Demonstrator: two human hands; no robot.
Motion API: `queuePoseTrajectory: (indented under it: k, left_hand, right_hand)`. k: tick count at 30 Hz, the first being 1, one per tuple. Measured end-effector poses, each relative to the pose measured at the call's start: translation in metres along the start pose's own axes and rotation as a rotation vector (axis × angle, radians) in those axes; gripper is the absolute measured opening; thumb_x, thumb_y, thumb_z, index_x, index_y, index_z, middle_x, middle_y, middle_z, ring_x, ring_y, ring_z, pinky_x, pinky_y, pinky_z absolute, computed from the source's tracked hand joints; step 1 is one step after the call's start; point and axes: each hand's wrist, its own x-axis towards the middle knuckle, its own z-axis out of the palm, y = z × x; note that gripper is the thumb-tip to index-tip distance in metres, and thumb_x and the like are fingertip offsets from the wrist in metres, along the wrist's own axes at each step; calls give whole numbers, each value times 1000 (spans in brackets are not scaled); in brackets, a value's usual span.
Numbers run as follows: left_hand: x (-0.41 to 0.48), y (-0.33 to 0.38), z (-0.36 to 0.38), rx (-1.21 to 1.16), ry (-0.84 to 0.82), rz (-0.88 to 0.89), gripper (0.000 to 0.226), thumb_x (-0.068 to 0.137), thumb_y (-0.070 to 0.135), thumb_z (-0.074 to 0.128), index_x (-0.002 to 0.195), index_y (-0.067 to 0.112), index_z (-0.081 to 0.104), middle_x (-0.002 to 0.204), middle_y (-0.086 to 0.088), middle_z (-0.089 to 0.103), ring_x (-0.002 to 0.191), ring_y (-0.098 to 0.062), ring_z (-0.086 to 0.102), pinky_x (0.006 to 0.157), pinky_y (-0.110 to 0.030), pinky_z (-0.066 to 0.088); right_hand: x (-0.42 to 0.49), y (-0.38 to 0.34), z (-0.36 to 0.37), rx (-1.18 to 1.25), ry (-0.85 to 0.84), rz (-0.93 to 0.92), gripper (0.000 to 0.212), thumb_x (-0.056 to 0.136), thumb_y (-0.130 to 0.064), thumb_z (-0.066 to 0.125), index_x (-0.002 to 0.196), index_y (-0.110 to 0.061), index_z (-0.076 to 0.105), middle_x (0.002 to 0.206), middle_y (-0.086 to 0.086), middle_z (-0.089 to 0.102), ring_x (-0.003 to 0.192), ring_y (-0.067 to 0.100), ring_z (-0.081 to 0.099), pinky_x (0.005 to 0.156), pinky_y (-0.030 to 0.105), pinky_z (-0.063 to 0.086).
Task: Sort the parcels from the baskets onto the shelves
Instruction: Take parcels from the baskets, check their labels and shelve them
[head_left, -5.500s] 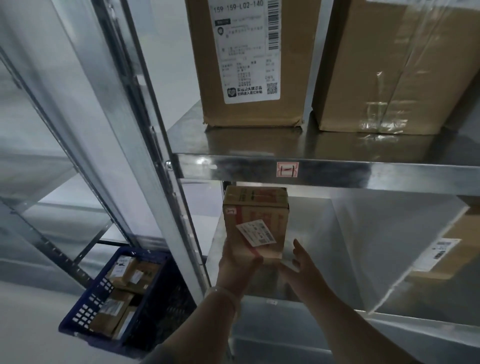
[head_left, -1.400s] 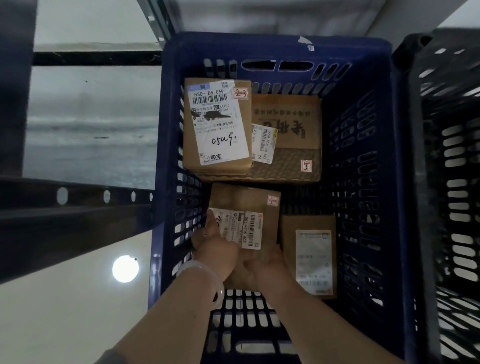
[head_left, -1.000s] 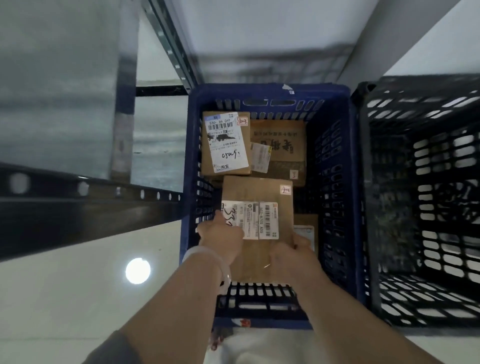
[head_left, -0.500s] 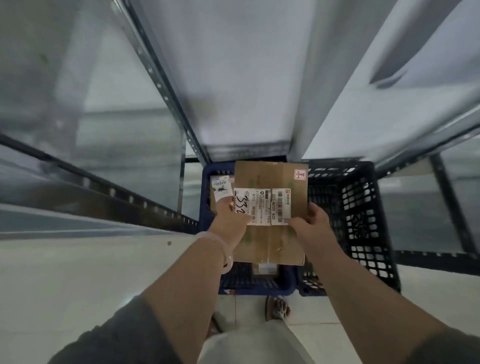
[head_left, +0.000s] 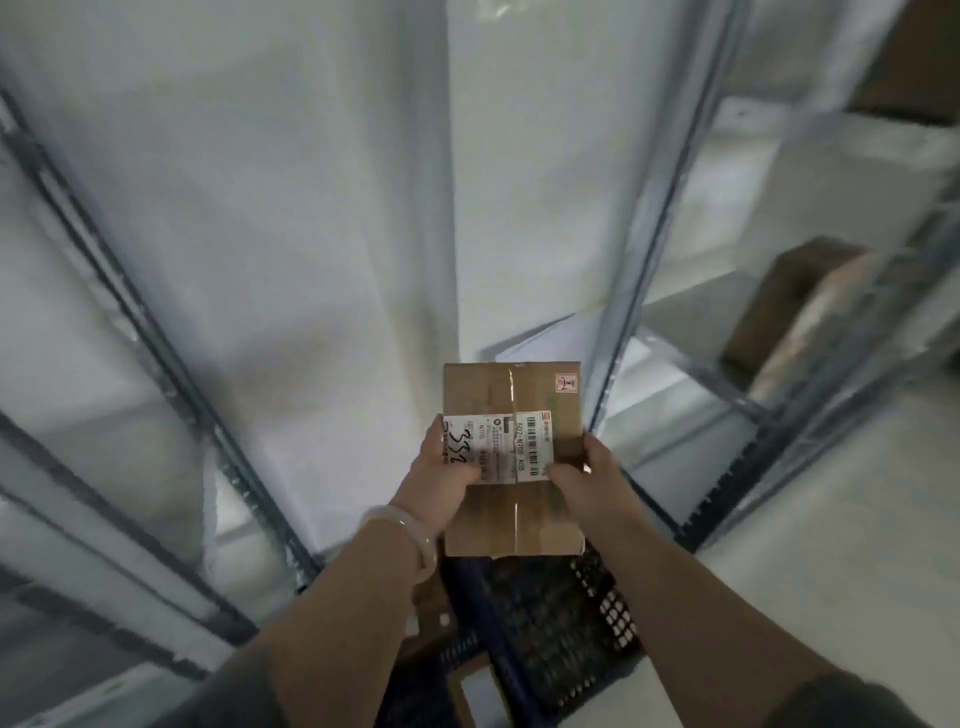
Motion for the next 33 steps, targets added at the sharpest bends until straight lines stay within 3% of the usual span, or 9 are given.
queuePoseTrajectory:
  k: [4, 6, 13, 16, 19, 23, 29, 33]
  left_hand:
    - [-28, 55, 48, 79, -148, 119, 47, 93, 12, 56, 122, 49, 51, 110, 11, 70, 108, -16, 64, 100, -50, 47]
    - [-42, 76, 82, 99, -206, 165, 50, 94, 13, 57, 131, 46, 47, 115, 10, 68, 110, -16, 63, 102, -50, 47]
    - [-98, 116, 207, 146, -402, 293, 53, 95, 8, 53, 135, 42, 45, 114, 9, 67, 108, -16, 62, 100, -47, 48]
    - [-114, 128, 258, 174, -415, 340, 50, 96, 12, 54, 132, 46, 43, 110, 12, 65, 104, -13, 61, 96, -40, 48]
    - [-126, 138, 316, 186, -422, 357, 44, 95, 18, 54, 125, 49, 45, 117, 8, 64, 111, -19, 59, 102, -48, 45]
    - [-139, 151, 398, 155, -431, 406, 41, 95, 17, 54, 130, 39, 47, 119, 4, 64, 111, -20, 59, 101, -50, 47]
    - [-139, 150, 499, 76, -428, 387, 21, 100, 21, 49, 117, 34, 51, 106, 11, 61, 96, -4, 56, 95, -46, 50]
    - [-117, 145, 548, 62, -417, 328, 17, 100, 28, 50, 114, 36, 54, 108, 4, 65, 102, -13, 59, 96, -50, 51]
  right_hand:
    - [-50, -24, -70, 95, 168, -27, 51, 90, -16, 58, 123, -50, 41, 89, -25, 56, 82, 1, 53, 71, 23, 42]
    - [-73, -28, -111, 92, 256, -46, 45, 90, -15, 58, 117, -48, 43, 88, -25, 57, 82, -2, 54, 65, 18, 42]
    - [-135, -10, -237, 183, 500, -84, 35, 89, -26, 58, 119, -45, 51, 97, -18, 66, 91, 4, 62, 78, 30, 48]
    - [-148, 4, -284, 208, 528, -101, 40, 89, -28, 59, 123, -47, 51, 98, -19, 66, 92, 3, 63, 73, 26, 48]
    - [-162, 10, -342, 219, 545, -117, 40, 92, -22, 58, 115, -50, 41, 91, -24, 57, 82, -3, 55, 77, 26, 42]
    - [-171, 18, -423, 188, 553, -132, 43, 93, -17, 56, 126, -42, 45, 93, -20, 57, 89, 7, 57, 83, 31, 44]
    - [-159, 51, -520, 137, 545, -113, 37, 93, -19, 57, 117, -43, 43, 99, -17, 60, 101, 13, 59, 90, 35, 50]
    - [-127, 72, -564, 139, 530, -81, 40, 93, -20, 58, 121, -42, 41, 102, -14, 60, 104, 16, 59, 93, 38, 52]
